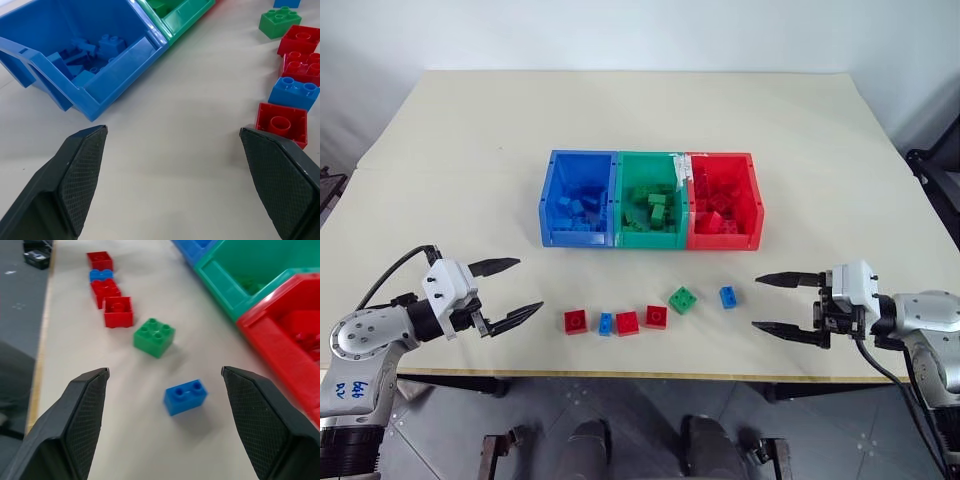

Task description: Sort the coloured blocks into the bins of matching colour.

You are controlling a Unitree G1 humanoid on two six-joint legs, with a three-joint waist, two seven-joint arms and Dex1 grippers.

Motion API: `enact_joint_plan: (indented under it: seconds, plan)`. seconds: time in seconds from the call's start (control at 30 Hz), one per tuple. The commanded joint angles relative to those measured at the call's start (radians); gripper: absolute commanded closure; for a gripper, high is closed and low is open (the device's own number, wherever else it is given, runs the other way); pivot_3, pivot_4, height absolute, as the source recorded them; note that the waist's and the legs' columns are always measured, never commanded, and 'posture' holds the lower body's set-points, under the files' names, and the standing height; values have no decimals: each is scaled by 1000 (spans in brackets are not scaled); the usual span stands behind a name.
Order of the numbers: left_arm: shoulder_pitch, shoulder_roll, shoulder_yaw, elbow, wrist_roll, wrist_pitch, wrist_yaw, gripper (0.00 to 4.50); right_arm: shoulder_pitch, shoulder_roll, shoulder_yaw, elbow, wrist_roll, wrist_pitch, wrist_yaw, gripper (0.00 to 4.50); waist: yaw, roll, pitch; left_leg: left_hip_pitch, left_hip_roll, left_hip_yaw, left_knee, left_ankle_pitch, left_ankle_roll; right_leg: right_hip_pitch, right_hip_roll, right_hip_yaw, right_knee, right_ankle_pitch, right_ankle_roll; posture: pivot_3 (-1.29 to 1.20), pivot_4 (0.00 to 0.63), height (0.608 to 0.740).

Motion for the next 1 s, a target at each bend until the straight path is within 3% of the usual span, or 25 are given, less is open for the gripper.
enact_joint_plan:
  seconds: [0.03, 0.2, 0.33, 0.5, 0.7, 0.87, 1.0]
  plan:
    - [-1, 9, 10, -36, 15, -12, 12, 0, 17, -7, -52, -3, 10, -28, 2, 753, 0, 0, 0, 0, 0, 0, 0, 0, 0, 0, 0, 0, 0, 0, 0, 0, 150, 740]
    - [-1, -14, -75, -181, -51, 40, -45, 0, 89, -55, -148, 56, 18, -30, 22, 753, 17, 0, 0, 0, 0, 0, 0, 0, 0, 0, 0, 0, 0, 0, 0, 0, 150, 740]
    - [-6, -37, -171, -275, -24, 50, -50, 0, 86, -88, -153, 121, -19, -63, 41, 753, 23, 0, 0, 0, 0, 0, 2, 0, 0, 1, 0, 0, -1, 0, 0, 0, 150, 740]
    - [6, -41, -206, -298, -25, 59, -64, 0, -17, -94, -50, 156, -73, -23, 70, 753, 10, 0, 0, 1, 1, 1, 2, 0, 0, 1, 1, 1, -1, 0, 0, 0, 150, 740]
    - [51, -21, -143, -297, -77, 82, -88, 0, -188, -47, 127, 150, -132, 105, 77, 753, 1, 1, 0, 1, 1, 1, 3, 0, 0, 0, 1, 1, -1, 0, 0, 0, 150, 740]
    - [108, -22, -89, -325, -96, 68, -104, 0, -323, 45, 245, 286, -254, 85, 23, 753, -2, 1, 0, 1, 1, 1, 3, 0, 0, 0, 1, 1, -1, 0, 0, 0, 150, 740]
    - [144, -18, -52, -343, -112, 73, -107, 0, -385, 94, 299, 427, -318, -28, 48, 1669, -1, 1, 0, 0, 0, 1, 3, 0, 0, 0, 1, 1, -1, 0, 0, 0, 150, 740]
